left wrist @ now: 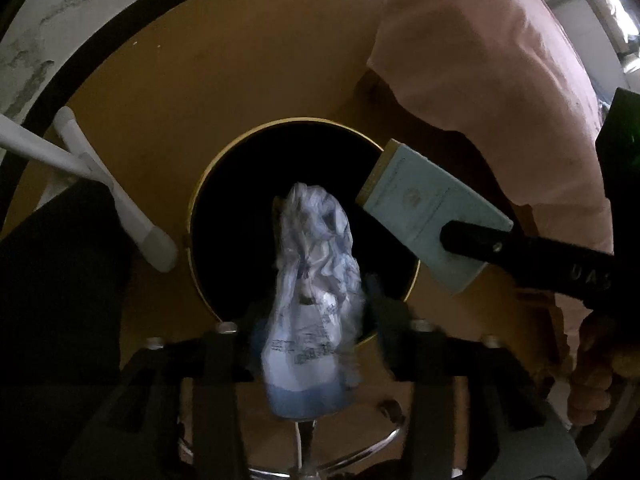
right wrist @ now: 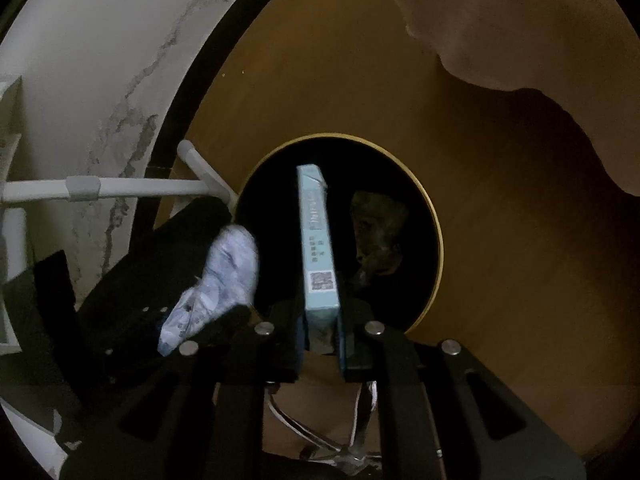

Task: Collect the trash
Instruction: 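Carry the wrapper and teal box over the bin and release both, then swing both grippers back toward the desk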

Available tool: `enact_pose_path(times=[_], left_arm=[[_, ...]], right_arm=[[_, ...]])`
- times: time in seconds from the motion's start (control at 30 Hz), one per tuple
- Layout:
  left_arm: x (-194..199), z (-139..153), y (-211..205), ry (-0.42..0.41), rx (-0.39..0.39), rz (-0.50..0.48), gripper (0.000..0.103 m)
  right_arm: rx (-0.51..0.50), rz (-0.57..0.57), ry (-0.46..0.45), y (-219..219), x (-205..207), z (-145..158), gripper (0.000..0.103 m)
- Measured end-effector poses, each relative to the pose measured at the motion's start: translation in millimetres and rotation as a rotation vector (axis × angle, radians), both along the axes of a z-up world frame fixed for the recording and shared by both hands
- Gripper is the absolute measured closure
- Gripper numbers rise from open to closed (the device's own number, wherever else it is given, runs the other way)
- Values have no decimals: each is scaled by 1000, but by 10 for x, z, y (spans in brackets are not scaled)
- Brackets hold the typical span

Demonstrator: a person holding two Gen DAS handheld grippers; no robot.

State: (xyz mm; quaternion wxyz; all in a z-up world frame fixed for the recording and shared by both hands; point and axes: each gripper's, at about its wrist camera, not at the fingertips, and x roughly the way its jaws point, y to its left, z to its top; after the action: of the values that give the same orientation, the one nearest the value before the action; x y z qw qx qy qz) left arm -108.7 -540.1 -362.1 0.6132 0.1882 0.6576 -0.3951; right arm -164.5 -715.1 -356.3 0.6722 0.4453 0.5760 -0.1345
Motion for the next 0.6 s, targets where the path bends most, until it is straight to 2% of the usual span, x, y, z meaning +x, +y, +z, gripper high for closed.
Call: enact_pose_path(times=[0.03,0.07,0.1,0.13,0.2,0.27,0.3,0.37,0.43,0.47,0.53,0.6], left_arm=[[-10,38,-20,-9,-13,-5,25],[-19,59,-45,-17,-28,-9,14],[-45,123,-52,-19,-63,-19,14],[-37,165,-58,-14,-83,-26,13],[-95,316,-67,-18,-139,-44,12],[-194,550,-74,-55,-198,-71,12],[-296,770,-76,-91,-243,-100,12],[-442,1118,-80,-124,-327,-144,12],[-608,1708,-8,-181,-450,-208,12],[-658,1979,56,-221,-501,-228,12],[-715,2617,322,-369,-606,-227,8],[-673,3162,684,-538,-665,-169,7]], right_arm=[[-5,-4,-1,-24,-1,15,79],[-20,-8,9,-49,-6,35,51],[-54,-18,19,-90,-19,92,37],[-97,-33,5,-138,-46,192,29],[-176,-58,3,-244,-92,409,29],[-277,-105,-3,-351,-187,705,24],[-362,-137,-21,-396,-263,939,22],[-533,-178,-56,-429,-384,1377,8],[-746,-223,-79,-394,-503,1895,7],[-853,-246,-95,-333,-564,2183,7],[-968,-256,-180,-172,-631,2566,7],[-1023,-237,-274,49,-636,2826,7]])
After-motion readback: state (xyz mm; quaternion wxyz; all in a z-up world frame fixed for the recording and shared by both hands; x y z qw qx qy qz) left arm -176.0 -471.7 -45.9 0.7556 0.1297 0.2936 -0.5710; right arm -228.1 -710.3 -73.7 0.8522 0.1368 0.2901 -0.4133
